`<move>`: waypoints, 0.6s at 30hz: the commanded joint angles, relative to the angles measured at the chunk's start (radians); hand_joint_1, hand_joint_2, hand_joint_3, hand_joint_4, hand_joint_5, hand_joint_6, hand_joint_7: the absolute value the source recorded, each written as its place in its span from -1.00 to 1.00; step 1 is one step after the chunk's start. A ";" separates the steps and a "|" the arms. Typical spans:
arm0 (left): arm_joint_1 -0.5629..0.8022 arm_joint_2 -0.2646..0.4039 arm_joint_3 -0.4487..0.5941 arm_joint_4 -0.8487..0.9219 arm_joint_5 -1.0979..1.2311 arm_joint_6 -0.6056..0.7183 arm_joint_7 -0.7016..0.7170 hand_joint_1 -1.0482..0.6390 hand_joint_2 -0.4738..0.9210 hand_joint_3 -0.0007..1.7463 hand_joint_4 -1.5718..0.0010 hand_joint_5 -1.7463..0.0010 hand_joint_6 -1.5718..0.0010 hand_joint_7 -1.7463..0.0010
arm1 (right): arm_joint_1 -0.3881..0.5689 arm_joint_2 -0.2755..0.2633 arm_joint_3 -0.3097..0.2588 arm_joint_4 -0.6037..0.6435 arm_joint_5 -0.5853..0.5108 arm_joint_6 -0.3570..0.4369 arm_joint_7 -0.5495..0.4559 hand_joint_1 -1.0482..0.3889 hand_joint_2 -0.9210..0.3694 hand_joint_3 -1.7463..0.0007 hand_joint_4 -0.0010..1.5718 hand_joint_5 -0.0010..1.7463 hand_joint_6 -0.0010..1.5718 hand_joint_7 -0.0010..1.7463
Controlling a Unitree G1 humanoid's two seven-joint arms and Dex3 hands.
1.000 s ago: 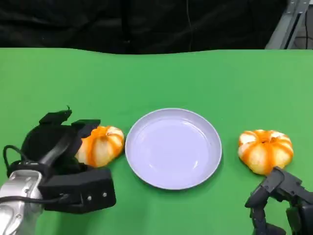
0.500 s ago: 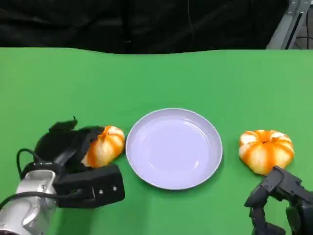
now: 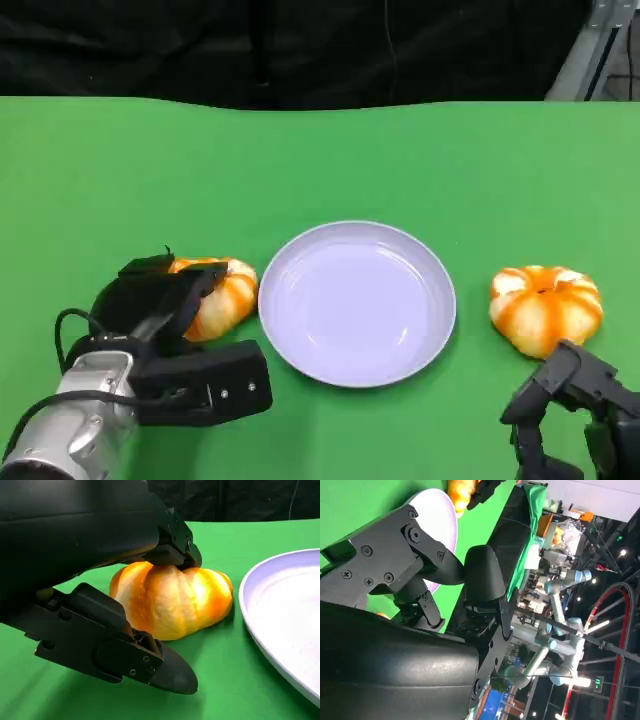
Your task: Grasp the bread from the table and place it into the plate.
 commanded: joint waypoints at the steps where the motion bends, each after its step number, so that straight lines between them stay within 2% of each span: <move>1: -0.012 0.010 -0.011 0.016 -0.014 -0.006 0.012 -0.79 1.00 -0.92 0.73 0.86 0.40 0.98 | 0.006 -0.007 -0.002 -0.008 0.009 0.004 -0.002 0.29 -0.34 -0.44 0.07 1.00 -0.04 0.74; 9: -0.009 0.021 -0.011 0.022 -0.045 -0.040 0.017 -0.64 1.00 -0.92 0.54 0.82 0.34 0.97 | 0.013 -0.004 -0.003 -0.020 0.002 0.018 -0.005 0.28 -0.35 -0.42 0.07 1.00 -0.04 0.73; 11: -0.008 0.028 -0.013 0.026 -0.051 -0.057 0.019 -0.38 1.00 -0.95 0.09 0.85 0.08 0.95 | 0.013 -0.003 -0.003 -0.021 -0.003 0.018 -0.008 0.28 -0.35 -0.42 0.07 1.00 -0.04 0.73; 12: -0.008 0.029 -0.012 0.028 -0.053 -0.063 0.021 -0.30 1.00 -0.95 -0.02 0.85 0.01 0.94 | 0.013 -0.003 -0.003 -0.020 -0.004 0.016 -0.008 0.28 -0.35 -0.42 0.07 1.00 -0.04 0.73; 17: -0.010 0.026 -0.010 0.041 -0.066 -0.073 0.037 -0.16 1.00 -0.93 -0.17 0.83 -0.11 0.92 | 0.010 -0.006 -0.004 -0.014 0.000 0.007 -0.006 0.29 -0.35 -0.42 0.07 1.00 -0.04 0.73; 18: -0.010 0.022 -0.008 0.047 -0.073 -0.076 0.046 -0.04 1.00 -0.89 -0.17 0.63 -0.20 0.93 | 0.008 -0.007 -0.004 -0.010 0.002 0.002 -0.005 0.29 -0.35 -0.42 0.07 1.00 -0.04 0.73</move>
